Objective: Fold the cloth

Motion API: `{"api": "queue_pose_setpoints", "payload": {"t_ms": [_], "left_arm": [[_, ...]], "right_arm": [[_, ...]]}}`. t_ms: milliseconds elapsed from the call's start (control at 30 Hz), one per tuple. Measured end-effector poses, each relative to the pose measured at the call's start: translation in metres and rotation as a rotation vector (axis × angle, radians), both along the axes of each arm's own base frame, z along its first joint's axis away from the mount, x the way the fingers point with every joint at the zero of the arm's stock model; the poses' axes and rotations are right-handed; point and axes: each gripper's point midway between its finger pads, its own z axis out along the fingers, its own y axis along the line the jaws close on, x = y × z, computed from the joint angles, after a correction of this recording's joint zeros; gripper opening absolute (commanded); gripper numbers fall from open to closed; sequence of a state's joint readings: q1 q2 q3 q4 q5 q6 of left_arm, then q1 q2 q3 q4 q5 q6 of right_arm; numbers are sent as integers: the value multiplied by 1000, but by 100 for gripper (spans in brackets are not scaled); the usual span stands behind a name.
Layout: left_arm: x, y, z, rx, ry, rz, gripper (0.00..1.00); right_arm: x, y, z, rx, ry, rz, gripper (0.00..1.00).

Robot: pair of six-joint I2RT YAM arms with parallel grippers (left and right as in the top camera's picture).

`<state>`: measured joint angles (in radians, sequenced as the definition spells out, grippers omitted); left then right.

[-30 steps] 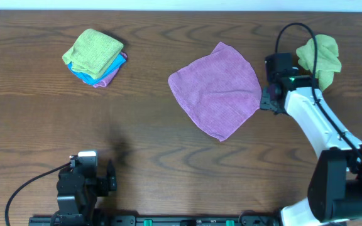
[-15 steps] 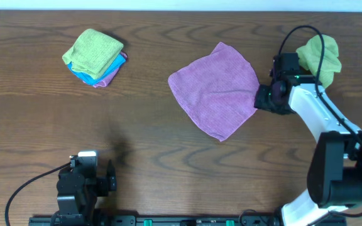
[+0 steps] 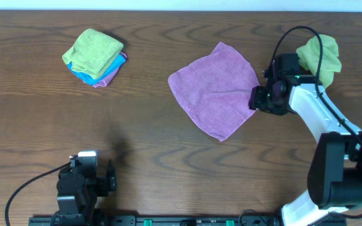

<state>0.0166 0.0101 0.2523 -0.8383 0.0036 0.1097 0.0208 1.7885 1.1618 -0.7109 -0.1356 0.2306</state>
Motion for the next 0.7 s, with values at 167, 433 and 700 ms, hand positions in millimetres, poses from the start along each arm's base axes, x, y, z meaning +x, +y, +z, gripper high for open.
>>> {"api": "queue_pose_setpoints", "payload": {"t_ms": [167,433,700], "left_arm": [[0,0,0,0,0,0,95],[0,0,0,0,0,0,95],[8,-10,9,-43,-49,-44,95]], "right_arm": [[-10,9,1,46,32,49,61],[-27,26,2,113,79,153,61],[-46,60,25,100,26,459,68]]}}
